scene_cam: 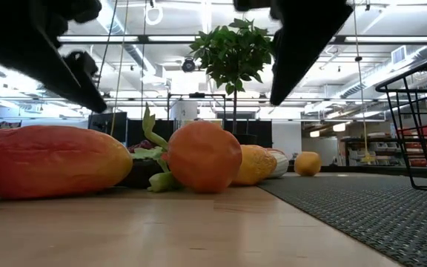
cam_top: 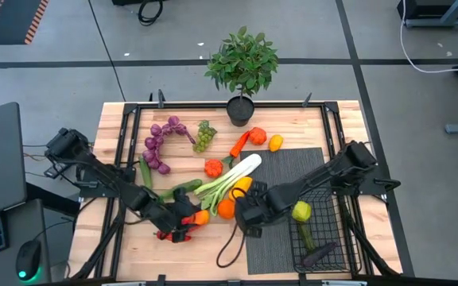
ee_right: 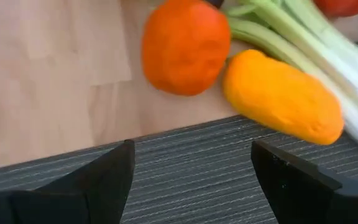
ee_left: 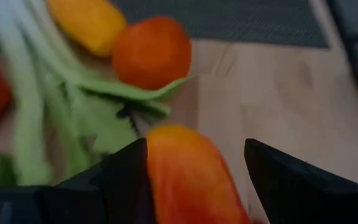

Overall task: Build produce basket
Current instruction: Put the bottom mango into the black wire basket

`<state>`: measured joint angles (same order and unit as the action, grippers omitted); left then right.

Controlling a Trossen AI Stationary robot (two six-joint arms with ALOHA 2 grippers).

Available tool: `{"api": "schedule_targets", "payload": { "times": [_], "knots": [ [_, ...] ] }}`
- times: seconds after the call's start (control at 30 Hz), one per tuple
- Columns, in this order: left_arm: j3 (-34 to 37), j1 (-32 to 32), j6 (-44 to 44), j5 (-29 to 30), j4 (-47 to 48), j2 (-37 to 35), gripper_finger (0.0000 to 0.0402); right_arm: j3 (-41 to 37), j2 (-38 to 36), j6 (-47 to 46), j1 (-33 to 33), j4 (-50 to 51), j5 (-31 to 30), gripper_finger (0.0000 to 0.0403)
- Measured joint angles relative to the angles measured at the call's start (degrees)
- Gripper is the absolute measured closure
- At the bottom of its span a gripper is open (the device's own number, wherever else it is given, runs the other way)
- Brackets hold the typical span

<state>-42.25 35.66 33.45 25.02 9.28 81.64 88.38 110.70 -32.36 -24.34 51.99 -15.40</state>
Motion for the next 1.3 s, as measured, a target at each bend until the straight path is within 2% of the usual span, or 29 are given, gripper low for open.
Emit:
{"api": "schedule_targets", "payload": {
  "times": [0.1, 0.17, 0.37, 0.53, 0.87, 1.03, 1.2, 1.3],
  "knots": [
    [-7.26, -0.02, 5.81, -2.05, 15.83, 0.12, 0.0127, 0.0, -0.06, 1.06, 0.64, -0.46, -0.41, 0.008],
    [-10.5, -0.13, 9.56, -3.8, 21.9, 0.12, 0.0127, 0.0, -0.35, 1.74, 0.81, -0.59, -1.1, 0.008],
    [-10.63, -0.12, 17.38, -10.14, 23.61, 1.38, 0.0127, 0.0, -0.59, 1.95, 0.85, -1.36, -1.28, 0.008],
    [-9.78, 0.22, 18.14, -10.79, 23.31, 5.91, 0.0127, 0.0, -0.42, 0.88, 0.88, -0.83, -1.03, 0.008],
    [-9.8, -0.04, 15.37, -10.78, 20.39, 15.07, 0.0127, 0.0, -0.5, 1.84, 2.14, 2.26, 0.18, 0.008],
    [-10.42, -0.2, 13.96, -10.73, 20.28, 15.37, 0.0127, 0.0, -0.55, 3.15, 3.29, 3.66, 0.16, 0.008],
    [-14.87, -0.11, 5.62, -10.71, 21.56, 14.7, 0.0127, 0.0, -0.57, 4.5, 4.24, 4.19, 0.14, 0.008],
    [-18.56, 0.0, -3.34, -9.1, 23.97, 14.7, 0.0127, 0.0, -0.57, 4.5, 4.66, 4.43, 0.05, 0.008]
  ]
}}
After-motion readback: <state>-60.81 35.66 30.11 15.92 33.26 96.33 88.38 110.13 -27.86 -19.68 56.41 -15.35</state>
